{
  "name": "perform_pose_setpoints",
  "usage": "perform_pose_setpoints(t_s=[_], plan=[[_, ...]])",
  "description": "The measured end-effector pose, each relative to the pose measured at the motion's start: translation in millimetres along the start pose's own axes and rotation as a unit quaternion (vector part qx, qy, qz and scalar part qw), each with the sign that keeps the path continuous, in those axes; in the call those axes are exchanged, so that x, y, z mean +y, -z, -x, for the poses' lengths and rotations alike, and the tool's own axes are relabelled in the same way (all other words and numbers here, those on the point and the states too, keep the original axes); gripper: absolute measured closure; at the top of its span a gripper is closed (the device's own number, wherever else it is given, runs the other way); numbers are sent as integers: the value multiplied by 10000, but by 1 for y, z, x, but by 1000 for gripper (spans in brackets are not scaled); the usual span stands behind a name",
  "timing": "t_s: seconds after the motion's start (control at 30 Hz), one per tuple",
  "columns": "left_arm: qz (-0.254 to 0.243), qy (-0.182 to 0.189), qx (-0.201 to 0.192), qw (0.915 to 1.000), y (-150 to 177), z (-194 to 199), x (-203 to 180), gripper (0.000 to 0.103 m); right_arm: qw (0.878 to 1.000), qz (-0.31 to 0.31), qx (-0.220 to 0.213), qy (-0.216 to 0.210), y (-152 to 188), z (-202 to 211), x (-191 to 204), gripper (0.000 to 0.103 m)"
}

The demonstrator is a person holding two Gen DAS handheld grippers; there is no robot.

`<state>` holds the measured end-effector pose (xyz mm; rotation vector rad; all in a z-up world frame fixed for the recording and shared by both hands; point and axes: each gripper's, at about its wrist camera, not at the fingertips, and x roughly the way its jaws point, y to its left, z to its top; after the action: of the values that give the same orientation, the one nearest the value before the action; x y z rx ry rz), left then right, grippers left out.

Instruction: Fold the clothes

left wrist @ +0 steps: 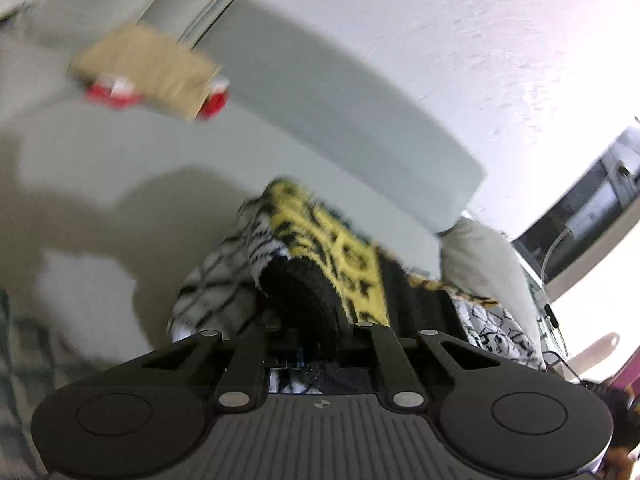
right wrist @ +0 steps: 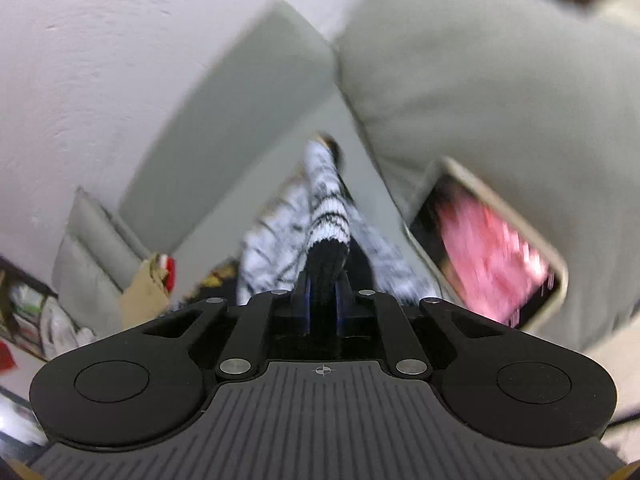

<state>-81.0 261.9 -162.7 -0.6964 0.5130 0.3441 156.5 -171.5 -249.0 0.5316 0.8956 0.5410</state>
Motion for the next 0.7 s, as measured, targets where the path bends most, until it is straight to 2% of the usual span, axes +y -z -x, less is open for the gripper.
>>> perform_pose_setpoints(t_s=[0.07, 0.1, 0.17, 0.23, 0.27, 0.33, 0.37, 0.4, 0.43, 0.53, 0.6, 0.7], plan=[[-114, -291, 233, 9992, 3, -7, 1, 93, 9984, 433, -213, 310, -2, 7, 15, 93], [-106, -483, 461, 9977, 9, -17, 6, 93, 9965, 616, -178, 541, 0, 3, 18, 93], [-99, -811, 878, 9928, 23, -37, 16, 92, 9921, 824, 62, 948, 9, -18, 14, 93], [-198, -915, 928, 9913, 29, -40, 17, 90, 9871, 824, 424, 1309, 24, -39, 5, 91], [-248, -966, 953, 9904, 32, -42, 17, 90, 9874, 741, 464, 1316, 30, -39, 4, 89], [-418, -1011, 991, 9890, 31, -38, 13, 82, 9869, 753, 404, 1367, 39, -32, 6, 62], [-496, -1040, 997, 9883, 30, -33, 12, 82, 9861, 825, 322, 1405, 42, -25, 10, 52], [-553, -1046, 978, 9882, 30, -27, 11, 76, 9852, 905, 231, 1436, 46, -18, 13, 43], [-610, -1051, 958, 9879, 31, -21, 9, 71, 9844, 1025, 95, 1427, 50, -8, 15, 43], [-582, -912, 870, 9903, 32, -2, 7, 68, 9838, 1192, -269, 1310, 59, 25, 20, 38], [-592, -825, 759, 9919, 29, 9, 6, 68, 9838, 1246, -440, 1210, 59, 39, 23, 38], [-859, -686, 444, 9929, 19, 19, -9, 68, 9814, 1472, -726, 995, 55, 50, 37, 38]])
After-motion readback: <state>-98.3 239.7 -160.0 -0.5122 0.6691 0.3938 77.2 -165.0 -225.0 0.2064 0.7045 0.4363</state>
